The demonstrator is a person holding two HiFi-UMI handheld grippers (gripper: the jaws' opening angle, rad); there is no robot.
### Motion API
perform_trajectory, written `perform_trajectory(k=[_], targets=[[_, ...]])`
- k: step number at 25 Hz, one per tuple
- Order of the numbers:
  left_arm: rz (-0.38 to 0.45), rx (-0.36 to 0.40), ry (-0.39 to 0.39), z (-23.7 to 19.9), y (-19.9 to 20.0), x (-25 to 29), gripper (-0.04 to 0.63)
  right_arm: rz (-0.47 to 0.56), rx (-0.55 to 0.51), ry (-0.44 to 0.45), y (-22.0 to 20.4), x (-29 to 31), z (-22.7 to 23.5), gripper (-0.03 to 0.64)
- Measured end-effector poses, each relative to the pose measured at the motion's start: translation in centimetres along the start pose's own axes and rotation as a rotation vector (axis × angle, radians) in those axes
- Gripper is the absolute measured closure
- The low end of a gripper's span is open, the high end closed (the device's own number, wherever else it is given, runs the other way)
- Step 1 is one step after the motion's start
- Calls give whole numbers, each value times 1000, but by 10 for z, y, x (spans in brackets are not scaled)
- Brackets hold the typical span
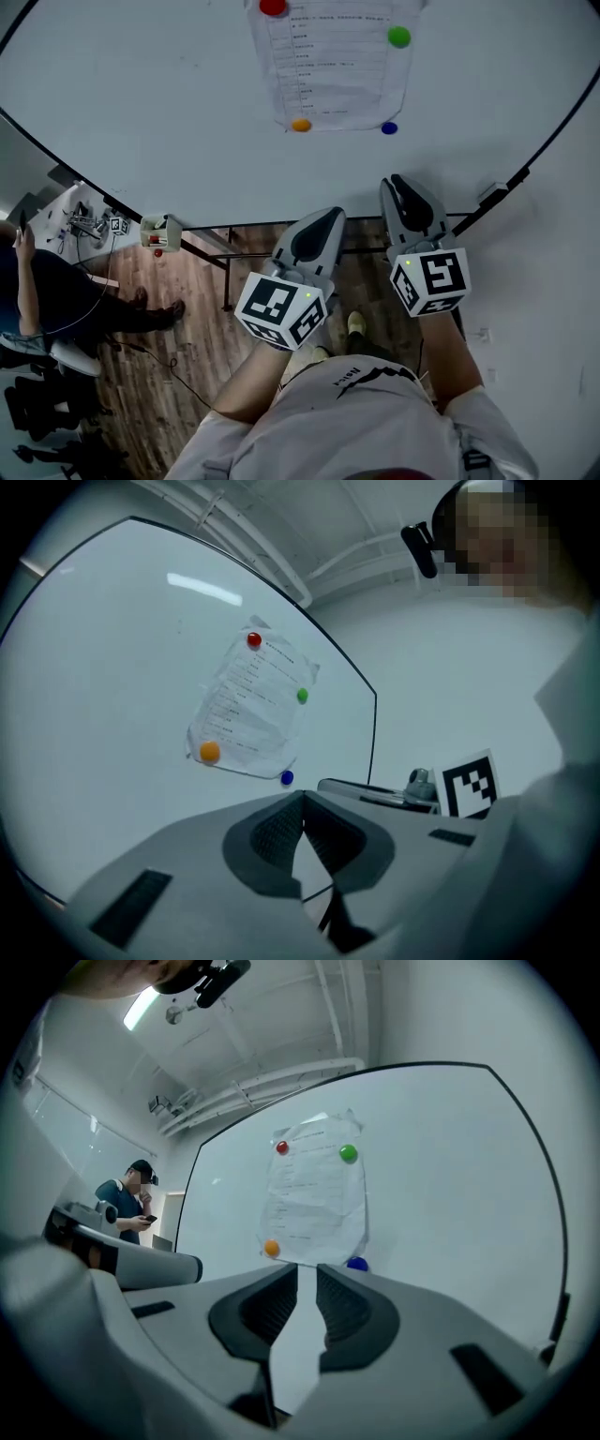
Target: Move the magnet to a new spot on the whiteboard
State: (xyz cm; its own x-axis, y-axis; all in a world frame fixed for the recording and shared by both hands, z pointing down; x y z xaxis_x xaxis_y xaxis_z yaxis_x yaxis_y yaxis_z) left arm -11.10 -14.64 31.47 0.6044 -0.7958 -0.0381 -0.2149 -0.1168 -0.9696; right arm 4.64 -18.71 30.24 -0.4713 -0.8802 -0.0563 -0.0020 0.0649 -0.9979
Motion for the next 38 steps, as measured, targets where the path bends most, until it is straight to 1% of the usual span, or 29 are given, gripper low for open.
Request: perform_trajectory(k=[2,3,8,12,20,23,26,34,38], targets=[[0,8,8,-4,2,13,584,-5,5,-2,0,15,14,540],[-2,10,13,-7,2,20,584,-6,-21,-14,-1,23,21,532],[-15,1,46,-20,-3,43,584,-24,-236,-92,-6,57,42,509],[-23,-3,66,-30,-6,54,584,-19,-359,-131,-9,75,49,500],[-35,-14,89,-43,-10,61,584,-28,-479,-168,-16,93,49,492],[-34,-17,90,-45,-10,61,584,-42,-506,-191,-17,94,48,494],[-33,-20,88,-46,-10,61,584,-38,-510,-190,-17,94,48,492],[-32,-31,85,-45,-11,55,584,-38,-464,-181,-15,91,51,492],[-29,-42,80,-43,-12,49,584,-30,-419,-149,-12,83,45,492]])
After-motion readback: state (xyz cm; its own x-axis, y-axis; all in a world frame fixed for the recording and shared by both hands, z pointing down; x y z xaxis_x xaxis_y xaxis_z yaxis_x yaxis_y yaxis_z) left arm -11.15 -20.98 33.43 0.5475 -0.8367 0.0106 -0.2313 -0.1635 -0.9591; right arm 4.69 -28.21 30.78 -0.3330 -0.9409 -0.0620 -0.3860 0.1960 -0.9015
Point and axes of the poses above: the fingertips, and each gripper's own axes: x forward along the fingers, z to its right, y out of its top, the point moved 7 cm from there along -x, backward along the fingers
